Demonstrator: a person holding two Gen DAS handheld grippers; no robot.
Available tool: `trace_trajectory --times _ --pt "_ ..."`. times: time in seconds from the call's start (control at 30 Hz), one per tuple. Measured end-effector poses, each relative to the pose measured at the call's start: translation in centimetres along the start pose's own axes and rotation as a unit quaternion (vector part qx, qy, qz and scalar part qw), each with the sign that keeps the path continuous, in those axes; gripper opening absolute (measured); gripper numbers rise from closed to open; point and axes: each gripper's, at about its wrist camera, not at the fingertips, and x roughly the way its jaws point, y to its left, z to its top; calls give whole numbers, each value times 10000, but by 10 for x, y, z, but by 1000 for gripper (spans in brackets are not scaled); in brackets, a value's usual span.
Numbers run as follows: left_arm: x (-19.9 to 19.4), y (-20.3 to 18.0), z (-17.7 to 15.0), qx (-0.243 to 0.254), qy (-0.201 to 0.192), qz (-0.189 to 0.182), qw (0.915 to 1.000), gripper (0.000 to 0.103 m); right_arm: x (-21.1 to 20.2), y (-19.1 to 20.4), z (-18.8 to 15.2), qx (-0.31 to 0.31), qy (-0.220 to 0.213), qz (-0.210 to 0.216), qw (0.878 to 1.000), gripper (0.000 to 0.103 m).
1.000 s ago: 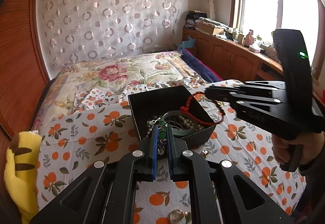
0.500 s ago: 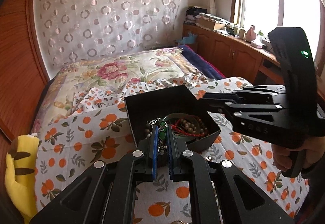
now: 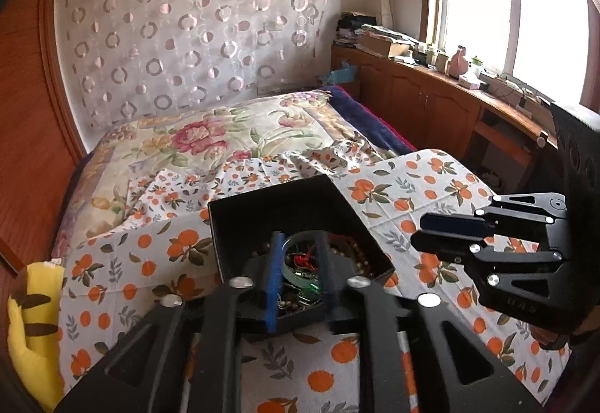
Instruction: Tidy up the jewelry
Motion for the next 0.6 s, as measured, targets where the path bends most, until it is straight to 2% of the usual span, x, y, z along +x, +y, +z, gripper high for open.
trace_trajectory --times 0.13,0.17,0.3,0.43,0.47,0.5,0.53,0.6 --pt "-14 -2 -14 48 37 23 10000 27 1 12 -15 -150 98 36 9998 19" --pt "-20 -3 -21 48 46 2 10000 28 1 15 -19 -194 119 4 9997 22" --pt "-38 -3 -48 35 80 -84 9999 39 8 21 -31 -235 254 110 9993 24" --pt "-48 1 -68 26 175 -101 9998 41 17 29 -38 -336 397 139 9985 24" --pt "-50 2 -73 -4 195 -117 9997 41 20 31 -39 -347 460 163 9982 26" --pt "-51 3 -77 -30 208 -118 9997 41 23 32 -40 -354 516 189 9979 34" --pt "-52 5 -82 -60 239 -115 9996 41 25 33 -41 -363 533 190 9977 37" --pt "-53 9 -91 -106 306 -108 9994 41 28 36 -42 -396 568 199 9974 37"
